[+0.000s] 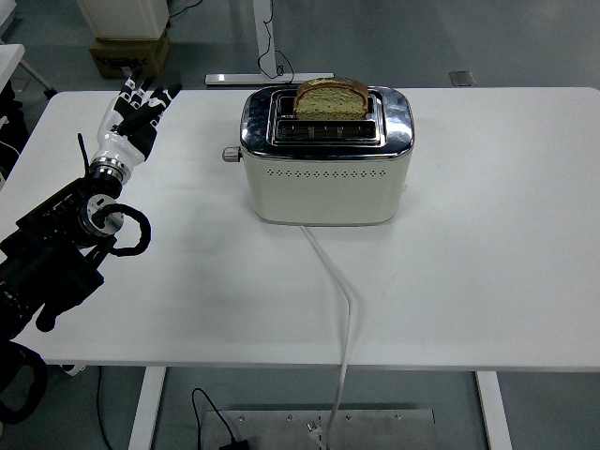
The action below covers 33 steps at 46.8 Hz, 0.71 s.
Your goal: Press down toaster
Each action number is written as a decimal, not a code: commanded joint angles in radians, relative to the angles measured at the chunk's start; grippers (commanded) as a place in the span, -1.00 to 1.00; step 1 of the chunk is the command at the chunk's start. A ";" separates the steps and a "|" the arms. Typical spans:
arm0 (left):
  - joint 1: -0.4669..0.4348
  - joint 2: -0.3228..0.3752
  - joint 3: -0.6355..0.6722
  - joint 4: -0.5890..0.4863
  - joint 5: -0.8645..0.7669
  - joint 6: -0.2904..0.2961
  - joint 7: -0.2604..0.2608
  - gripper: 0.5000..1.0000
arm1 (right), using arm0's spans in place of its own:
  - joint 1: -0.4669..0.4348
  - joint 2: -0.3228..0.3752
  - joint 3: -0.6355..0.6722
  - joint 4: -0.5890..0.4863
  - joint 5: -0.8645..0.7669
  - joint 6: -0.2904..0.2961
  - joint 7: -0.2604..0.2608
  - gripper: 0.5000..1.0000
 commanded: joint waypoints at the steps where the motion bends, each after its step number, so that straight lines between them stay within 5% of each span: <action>1: 0.000 0.000 0.000 0.000 -0.003 0.005 0.001 1.00 | 0.000 0.000 0.001 0.000 0.000 0.000 0.000 0.99; 33: -0.020 0.009 0.006 0.000 0.040 0.011 -0.013 1.00 | 0.000 0.000 0.000 0.000 0.000 0.000 0.000 0.98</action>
